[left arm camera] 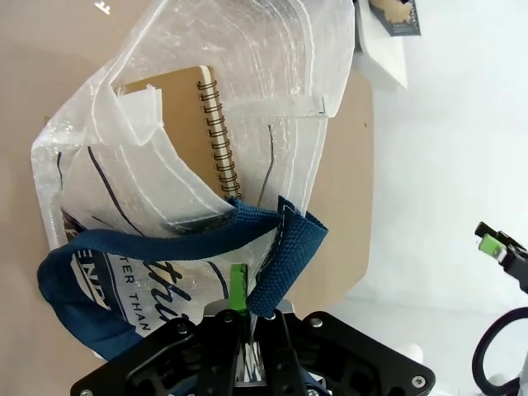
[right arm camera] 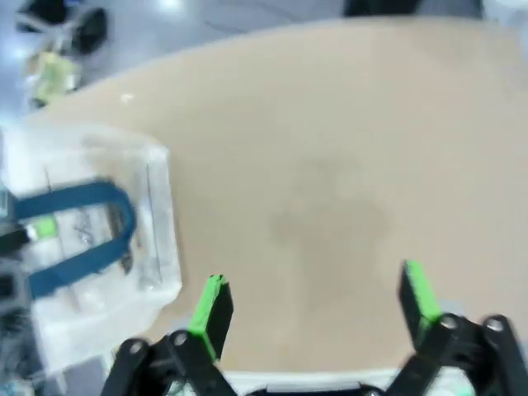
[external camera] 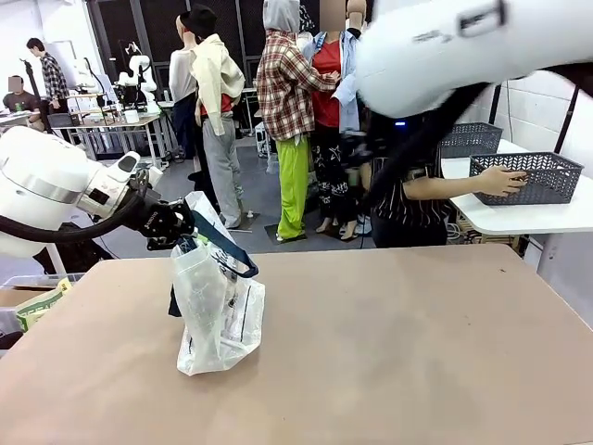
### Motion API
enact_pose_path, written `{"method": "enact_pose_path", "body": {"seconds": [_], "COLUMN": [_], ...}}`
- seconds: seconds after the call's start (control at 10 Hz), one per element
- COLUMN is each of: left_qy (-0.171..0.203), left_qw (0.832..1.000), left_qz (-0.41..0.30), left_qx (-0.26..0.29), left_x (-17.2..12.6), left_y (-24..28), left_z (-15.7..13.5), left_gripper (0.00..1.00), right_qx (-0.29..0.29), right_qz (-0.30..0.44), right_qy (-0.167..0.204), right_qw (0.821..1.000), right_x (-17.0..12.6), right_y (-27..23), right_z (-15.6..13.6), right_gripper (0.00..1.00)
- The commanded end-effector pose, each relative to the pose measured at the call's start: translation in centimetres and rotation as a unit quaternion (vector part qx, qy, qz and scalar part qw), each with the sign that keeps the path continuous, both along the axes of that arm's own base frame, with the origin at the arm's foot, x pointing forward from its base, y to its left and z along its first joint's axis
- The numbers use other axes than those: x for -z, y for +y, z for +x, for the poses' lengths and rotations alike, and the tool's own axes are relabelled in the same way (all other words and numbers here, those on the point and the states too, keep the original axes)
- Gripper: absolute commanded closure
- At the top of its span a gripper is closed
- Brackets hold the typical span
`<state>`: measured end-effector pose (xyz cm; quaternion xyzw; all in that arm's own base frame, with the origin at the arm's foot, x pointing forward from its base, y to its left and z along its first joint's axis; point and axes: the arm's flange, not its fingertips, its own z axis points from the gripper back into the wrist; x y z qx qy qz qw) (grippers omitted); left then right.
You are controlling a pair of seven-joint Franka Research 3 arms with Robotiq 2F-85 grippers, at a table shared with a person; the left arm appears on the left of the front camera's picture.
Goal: Transfer purchased items from the store into the shopping bag.
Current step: Move the Reusable shopping bag to the right side of the table.
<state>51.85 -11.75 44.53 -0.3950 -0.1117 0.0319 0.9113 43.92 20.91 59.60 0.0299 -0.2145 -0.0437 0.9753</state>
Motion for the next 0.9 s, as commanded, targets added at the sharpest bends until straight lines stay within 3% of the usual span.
{"method": "enact_pose_path", "body": {"seconds": [0.0, 0.3, 0.4, 0.5, 0.8], "left_qy": [0.007, -0.004, -0.009, -0.008, -0.031], "left_qw": [1.000, 1.000, 1.000, 0.999, 0.999], "left_qz": [0.020, 0.028, 0.028, 0.033, 0.042], "left_qx": [-0.006, 0.003, 0.003, 0.000, -0.002], "left_x": [0.0, 0.3, 0.3, 0.3, -0.6], "left_y": [-0.2, -0.2, -0.4, -0.5, 0.0], "left_z": [-0.1, 0.1, 0.1, 0.0, -0.3], "left_gripper": [1.00, 1.00, 1.00, 1.00, 1.00], "right_qx": [0.097, 0.225, 0.250, 0.184, 0.184], "right_qz": [0.034, 0.044, 0.053, 0.040, 0.040], "right_qy": [-0.004, 0.038, 0.033, 0.028, 0.028], "right_qw": [0.995, 0.973, 0.966, 0.982, 0.982], "right_x": [0.9, 4.7, 5.7, 3.2, 3.2], "right_y": [-5.7, -13.1, -14.1, -13.8, -13.8], "right_z": [-2.2, -2.1, -2.3, -2.1, -2.1], "right_gripper": [0.00, 0.00, 0.00, 0.00, 0.00]}}
